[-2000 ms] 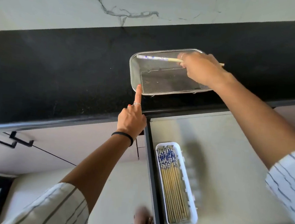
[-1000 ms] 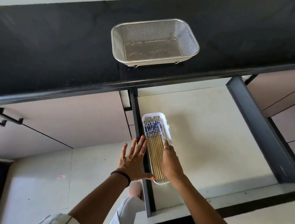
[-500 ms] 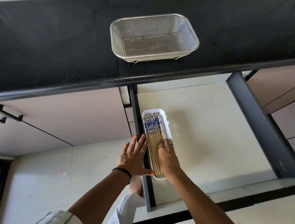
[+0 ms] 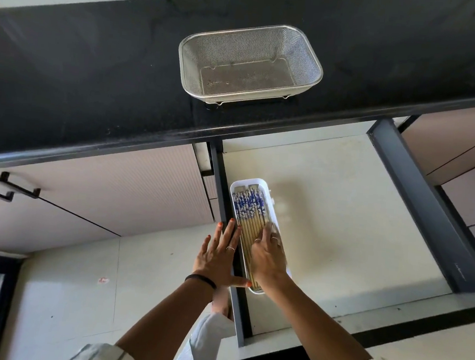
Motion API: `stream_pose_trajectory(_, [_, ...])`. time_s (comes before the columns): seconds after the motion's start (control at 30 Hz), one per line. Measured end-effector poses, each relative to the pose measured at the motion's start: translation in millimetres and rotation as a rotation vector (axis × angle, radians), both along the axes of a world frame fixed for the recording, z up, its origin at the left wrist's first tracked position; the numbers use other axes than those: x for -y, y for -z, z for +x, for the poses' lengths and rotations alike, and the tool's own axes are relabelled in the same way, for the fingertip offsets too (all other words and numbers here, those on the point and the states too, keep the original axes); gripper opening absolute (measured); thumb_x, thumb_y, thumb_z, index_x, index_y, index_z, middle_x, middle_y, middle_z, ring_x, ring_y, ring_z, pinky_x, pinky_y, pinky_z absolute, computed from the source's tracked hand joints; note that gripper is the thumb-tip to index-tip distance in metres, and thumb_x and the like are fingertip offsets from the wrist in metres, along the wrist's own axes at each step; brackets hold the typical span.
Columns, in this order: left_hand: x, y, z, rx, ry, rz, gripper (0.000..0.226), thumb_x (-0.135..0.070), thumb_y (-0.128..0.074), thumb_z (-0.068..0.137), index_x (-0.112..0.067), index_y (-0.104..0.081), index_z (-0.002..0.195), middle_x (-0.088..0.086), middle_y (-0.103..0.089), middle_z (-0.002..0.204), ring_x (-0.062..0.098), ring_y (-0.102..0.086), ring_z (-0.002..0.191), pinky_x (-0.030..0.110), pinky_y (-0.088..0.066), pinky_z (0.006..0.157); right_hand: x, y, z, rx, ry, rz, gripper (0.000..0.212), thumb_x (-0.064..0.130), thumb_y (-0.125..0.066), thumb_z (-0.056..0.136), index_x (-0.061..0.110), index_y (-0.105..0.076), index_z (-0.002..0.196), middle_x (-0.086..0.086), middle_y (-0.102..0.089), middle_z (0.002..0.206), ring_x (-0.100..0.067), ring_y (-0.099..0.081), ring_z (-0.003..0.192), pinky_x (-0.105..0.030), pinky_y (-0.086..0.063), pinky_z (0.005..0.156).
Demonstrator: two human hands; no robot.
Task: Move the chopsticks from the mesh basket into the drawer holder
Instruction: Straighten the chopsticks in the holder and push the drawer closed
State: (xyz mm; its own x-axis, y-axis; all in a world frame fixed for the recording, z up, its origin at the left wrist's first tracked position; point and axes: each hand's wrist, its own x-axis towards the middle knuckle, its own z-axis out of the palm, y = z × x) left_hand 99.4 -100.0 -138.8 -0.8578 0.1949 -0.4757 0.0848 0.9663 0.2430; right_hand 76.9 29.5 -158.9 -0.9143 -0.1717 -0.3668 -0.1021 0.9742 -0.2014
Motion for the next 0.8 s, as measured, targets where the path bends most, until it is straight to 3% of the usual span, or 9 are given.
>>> stream_pose_trajectory(0.1, [-0.7, -0.1, 0.2, 0.002, 0.001, -0.004, 0.127, -0.072, -0.063, 0.067, -0.018, 0.018, 0.148, 0.001, 0.028, 0.155, 0.024, 0.022, 0.144, 0.044, 0.0, 0.119, 0.5, 3.1, -3.8, -0.05, -0.018, -0.034, 0.053, 0.017, -0.048, 0.096, -0.001, -0.031, 0.143, -0.02, -0.021, 0.154, -0.033, -0.036, 0.136, -0.039, -0.032, 0.116])
stream_pose_trajectory(0.17, [-0.9, 0.0, 0.7, 0.002, 0.0, -0.01, 0.127, -0.072, -0.063, 0.067, -0.018, 0.018, 0.148, 0.001, 0.028, 0.155, 0.025, 0.022, 0.144, 0.044, -0.001, 0.119, -0.6, 5.4, -7.4, -0.051, -0.076, -0.064, 0.061, 0.018, -0.046, 0.097, 0.003, -0.018, 0.148, -0.018, -0.02, 0.156, -0.033, -0.033, 0.139, -0.039, -0.031, 0.116])
stream_pose_trajectory(0.27, [-1.4, -0.4, 0.9, 0.006, 0.0, -0.01, 0.127, -0.071, -0.064, 0.067, -0.018, 0.018, 0.148, 0.002, 0.028, 0.155, 0.026, 0.021, 0.144, 0.044, -0.004, 0.12, -3.9, 9.1, -9.5, -0.009, -0.145, -0.089, 0.071, 0.017, -0.046, 0.097, 0.005, -0.002, 0.151, -0.016, -0.008, 0.16, -0.03, -0.018, 0.147, -0.039, -0.023, 0.12])
stream_pose_trajectory(0.37, [-2.1, -2.1, 0.8, 0.005, 0.002, -0.006, 0.126, -0.071, -0.063, 0.068, -0.017, 0.017, 0.149, 0.002, 0.028, 0.155, 0.026, 0.021, 0.144, 0.045, -0.006, 0.12, -4.6, 11.7, -7.0, 0.011, -0.127, -0.116, 0.074, 0.008, -0.045, 0.094, 0.005, 0.002, 0.151, -0.014, -0.002, 0.161, -0.027, -0.006, 0.149, -0.038, -0.015, 0.121])
stream_pose_trajectory(0.53, [-2.0, -4.3, 1.9, 0.0, 0.021, -0.037, 0.125, -0.072, -0.06, 0.069, -0.016, 0.018, 0.148, 0.002, 0.029, 0.155, 0.026, 0.021, 0.144, 0.043, -0.008, 0.12, 1.0, 12.6, -5.6, 0.03, 0.023, -0.29, 0.066, 0.013, -0.043, 0.097, 0.006, -0.005, 0.151, -0.013, -0.012, 0.16, -0.027, -0.009, 0.149, -0.037, -0.008, 0.121])
stream_pose_trajectory(0.8, [-0.6, -6.8, 2.0, 0.01, 0.014, -0.003, 0.124, -0.069, -0.063, 0.071, -0.016, 0.017, 0.149, 0.002, 0.028, 0.155, 0.026, 0.021, 0.144, 0.042, -0.008, 0.12, -2.5, 9.9, -4.1, 0.023, 0.134, -0.375, 0.061, 0.017, -0.048, 0.094, 0.007, -0.021, 0.149, -0.014, -0.027, 0.154, -0.031, -0.023, 0.144, -0.042, -0.022, 0.119])
